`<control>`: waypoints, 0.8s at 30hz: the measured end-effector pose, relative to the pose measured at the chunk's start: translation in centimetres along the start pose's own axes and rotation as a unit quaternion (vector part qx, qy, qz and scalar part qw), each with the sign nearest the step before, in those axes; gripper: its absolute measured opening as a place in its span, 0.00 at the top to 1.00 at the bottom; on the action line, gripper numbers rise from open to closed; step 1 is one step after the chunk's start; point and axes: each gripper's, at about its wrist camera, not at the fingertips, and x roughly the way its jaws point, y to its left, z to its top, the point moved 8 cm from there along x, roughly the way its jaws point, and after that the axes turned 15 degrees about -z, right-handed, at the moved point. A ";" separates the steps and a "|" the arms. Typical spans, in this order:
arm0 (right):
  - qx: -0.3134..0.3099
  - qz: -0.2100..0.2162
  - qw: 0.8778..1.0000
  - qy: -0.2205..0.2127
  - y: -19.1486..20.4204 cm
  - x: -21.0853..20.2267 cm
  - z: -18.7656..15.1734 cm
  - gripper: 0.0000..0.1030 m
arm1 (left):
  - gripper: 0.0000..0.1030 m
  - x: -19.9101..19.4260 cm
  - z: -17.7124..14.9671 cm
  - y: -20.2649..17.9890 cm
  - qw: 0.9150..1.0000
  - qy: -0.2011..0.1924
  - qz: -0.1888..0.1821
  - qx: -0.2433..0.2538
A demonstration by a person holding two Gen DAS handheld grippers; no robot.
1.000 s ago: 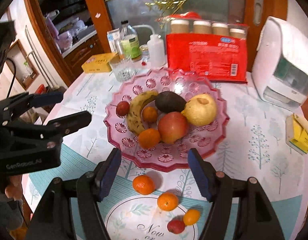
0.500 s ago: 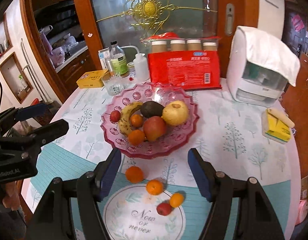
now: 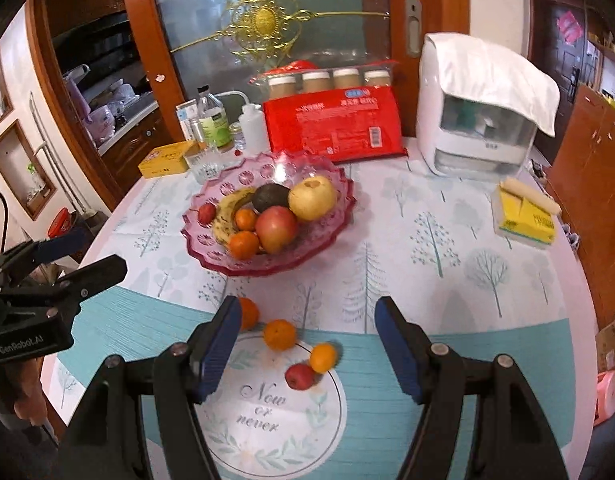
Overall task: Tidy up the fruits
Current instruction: 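Withdraw both open tools from the bowl back toward the plate, then grasp an orange with the left tool while the right tool grasps a red apple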
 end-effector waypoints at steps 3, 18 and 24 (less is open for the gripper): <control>0.009 -0.002 1.000 0.008 -0.6 0.6 -0.7 0.33 | 0.19 1.1 -1.1 0.1 1.000 0.005 0.003 -0.001; 0.013 0.027 0.993 0.110 2.2 7.9 -8.2 0.33 | 0.19 10.6 -6.1 2.2 0.995 0.097 0.004 0.004; 0.005 0.030 0.989 0.145 3.6 10.7 -10.5 0.40 | 0.19 13.4 -6.9 2.5 0.994 0.113 0.001 0.001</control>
